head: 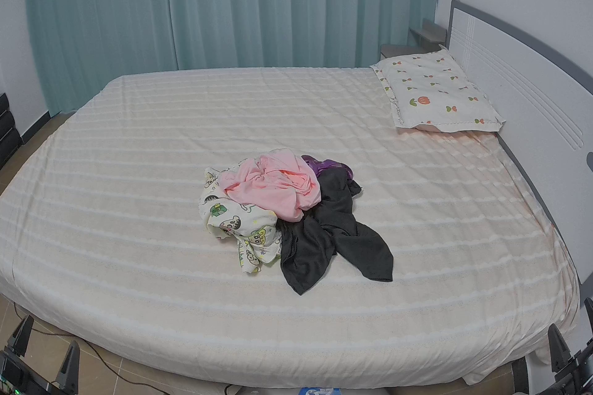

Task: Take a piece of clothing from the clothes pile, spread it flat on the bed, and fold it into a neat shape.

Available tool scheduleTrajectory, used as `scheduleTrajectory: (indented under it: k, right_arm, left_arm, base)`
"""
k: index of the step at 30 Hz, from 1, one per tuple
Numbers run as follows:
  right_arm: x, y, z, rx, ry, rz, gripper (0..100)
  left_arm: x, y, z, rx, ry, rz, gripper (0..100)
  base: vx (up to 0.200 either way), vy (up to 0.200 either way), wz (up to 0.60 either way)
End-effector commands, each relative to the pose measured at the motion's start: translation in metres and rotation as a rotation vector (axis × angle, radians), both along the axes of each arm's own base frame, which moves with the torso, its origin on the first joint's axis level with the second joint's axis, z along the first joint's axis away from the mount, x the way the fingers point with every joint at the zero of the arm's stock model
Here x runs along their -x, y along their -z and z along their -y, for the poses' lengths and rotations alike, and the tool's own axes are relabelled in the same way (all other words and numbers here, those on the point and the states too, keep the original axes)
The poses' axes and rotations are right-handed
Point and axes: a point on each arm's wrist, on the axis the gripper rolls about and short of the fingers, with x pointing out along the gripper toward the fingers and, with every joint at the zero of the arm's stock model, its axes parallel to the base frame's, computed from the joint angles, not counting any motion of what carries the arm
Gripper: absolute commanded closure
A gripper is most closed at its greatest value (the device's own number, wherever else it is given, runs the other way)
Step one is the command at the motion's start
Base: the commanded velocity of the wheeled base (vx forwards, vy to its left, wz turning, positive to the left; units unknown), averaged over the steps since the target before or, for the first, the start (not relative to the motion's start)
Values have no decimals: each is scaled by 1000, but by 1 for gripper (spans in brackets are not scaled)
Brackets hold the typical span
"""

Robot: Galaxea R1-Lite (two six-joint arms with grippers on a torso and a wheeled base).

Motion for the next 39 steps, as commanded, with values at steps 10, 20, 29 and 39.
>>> scheduleTrajectory:
  k: [10,20,29,39]
  right_arm:
    - [-92,-77,-9,-123,-214,-394,0]
    - [-237,-26,-54,-245,-276,-630,0]
    - [-309,44,-103,-339,-199,-674,0]
    - [-354,91,-132,-336,-148,-696,0]
  left_arm:
    - [0,5,0,0,3,2,0]
    - [0,5,0,2,3,2,0]
    - [0,5,0,2,3,2,0]
    - [0,5,0,2,3,2,0]
  base:
    - [0,0,0]
    - [0,0,0]
    - [0,0,0]
    - [0,0,0]
